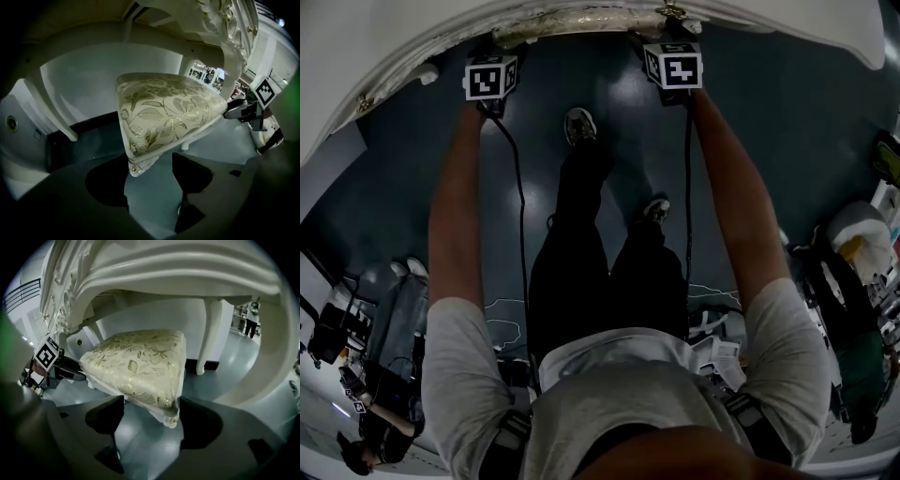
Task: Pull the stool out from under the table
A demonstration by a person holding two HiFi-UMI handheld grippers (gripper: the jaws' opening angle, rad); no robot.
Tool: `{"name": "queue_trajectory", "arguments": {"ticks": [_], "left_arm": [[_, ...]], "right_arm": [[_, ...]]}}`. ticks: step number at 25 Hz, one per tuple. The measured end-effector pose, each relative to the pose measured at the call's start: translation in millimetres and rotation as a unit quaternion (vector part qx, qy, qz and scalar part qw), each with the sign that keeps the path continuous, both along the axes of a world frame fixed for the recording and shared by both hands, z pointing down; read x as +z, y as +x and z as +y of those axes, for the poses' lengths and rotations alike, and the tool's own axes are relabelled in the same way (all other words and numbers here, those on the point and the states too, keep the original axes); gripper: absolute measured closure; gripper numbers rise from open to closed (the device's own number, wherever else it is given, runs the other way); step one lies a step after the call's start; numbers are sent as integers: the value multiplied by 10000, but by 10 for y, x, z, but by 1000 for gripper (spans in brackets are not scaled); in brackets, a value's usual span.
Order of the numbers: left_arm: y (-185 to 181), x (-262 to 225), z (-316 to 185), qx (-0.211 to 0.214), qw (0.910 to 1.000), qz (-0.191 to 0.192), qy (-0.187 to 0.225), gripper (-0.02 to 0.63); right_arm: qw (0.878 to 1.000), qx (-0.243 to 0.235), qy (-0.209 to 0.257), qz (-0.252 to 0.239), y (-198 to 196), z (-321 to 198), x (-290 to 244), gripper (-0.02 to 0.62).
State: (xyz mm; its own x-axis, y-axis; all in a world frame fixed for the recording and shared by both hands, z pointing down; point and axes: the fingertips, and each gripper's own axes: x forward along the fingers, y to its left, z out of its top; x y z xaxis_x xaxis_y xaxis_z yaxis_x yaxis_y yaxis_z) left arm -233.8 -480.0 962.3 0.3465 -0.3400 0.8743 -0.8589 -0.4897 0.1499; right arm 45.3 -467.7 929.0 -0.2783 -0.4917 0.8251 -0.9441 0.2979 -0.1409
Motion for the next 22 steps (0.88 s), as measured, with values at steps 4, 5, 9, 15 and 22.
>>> {"name": "queue_trajectory", "arguments": {"ticks": [4,5,9,15,22], "left_arm": [[-11,-12,13,-193,9997,-139,87,322],[-6,-17,23,-192,9997,-152,91,322],[16,-24,60,-174,9995,-244,81,322],[-4,18,237,-158,9994,-320,-5,322],[23,26,395,-290,9993,-224,-79,322]], "right_arm": [[9999,-107,-75,-8,-2,47,19,236],[9999,-122,-81,-1,1,61,17,236],[9998,-169,-65,5,0,103,2,230],[9998,-157,-64,53,-18,196,16,227],[9996,-262,-101,76,-13,331,32,227]]}}
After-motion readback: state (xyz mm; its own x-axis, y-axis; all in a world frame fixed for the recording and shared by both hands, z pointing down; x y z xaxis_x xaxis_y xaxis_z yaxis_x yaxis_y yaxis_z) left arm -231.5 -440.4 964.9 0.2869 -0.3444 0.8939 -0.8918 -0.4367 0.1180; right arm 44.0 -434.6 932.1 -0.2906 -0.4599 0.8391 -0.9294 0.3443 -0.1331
